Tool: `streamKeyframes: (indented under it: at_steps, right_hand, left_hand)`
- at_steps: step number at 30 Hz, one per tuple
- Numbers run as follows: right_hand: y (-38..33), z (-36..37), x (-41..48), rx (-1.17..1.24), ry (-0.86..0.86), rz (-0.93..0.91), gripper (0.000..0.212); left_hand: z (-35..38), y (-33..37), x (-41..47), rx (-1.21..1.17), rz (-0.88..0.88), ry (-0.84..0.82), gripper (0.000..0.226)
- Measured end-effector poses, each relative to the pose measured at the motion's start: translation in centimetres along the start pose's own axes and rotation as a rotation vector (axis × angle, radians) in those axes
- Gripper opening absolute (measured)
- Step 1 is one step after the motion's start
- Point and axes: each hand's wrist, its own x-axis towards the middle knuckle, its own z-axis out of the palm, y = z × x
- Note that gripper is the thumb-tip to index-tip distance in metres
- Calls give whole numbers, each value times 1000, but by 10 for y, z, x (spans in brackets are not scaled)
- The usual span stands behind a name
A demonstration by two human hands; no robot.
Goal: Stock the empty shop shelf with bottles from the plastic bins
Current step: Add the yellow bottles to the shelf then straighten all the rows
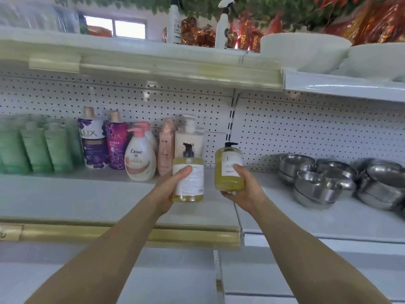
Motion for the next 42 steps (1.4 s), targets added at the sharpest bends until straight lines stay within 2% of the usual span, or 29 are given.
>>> streamKeyframes:
  at_steps: [7,12,17,25,29,33,38,42]
  right_hand:
    - [-3,7,14,-69,-40,-36,66]
    - [-7,7,34,-161,105,-71,56]
    - [-5,11,61,-299,191,-196,47]
    - [19,3,119,-555,259,-165,85]
    - [27,0,139,-724,289,-185,81]
    - [26,-2,157,-930,292,-187,95]
    - [21,-2,173,-1008,312,-181,92]
    - [18,-4,180,-1048,305,-171,92]
  left_hand:
    - [1,-4,6,-20,1,15,59]
    - [-6,-3,7,2,12,35,62]
    - [-14,-2,7,-4,47,57,55]
    - [-22,-3,8,19,82,31,58]
    - [-26,-6,10,1,84,36,54]
    - [-29,-8,13,-16,87,36,54]
    - [-26,-8,16,-16,72,35,60]
    - [-22,-6,17,7,76,17,86]
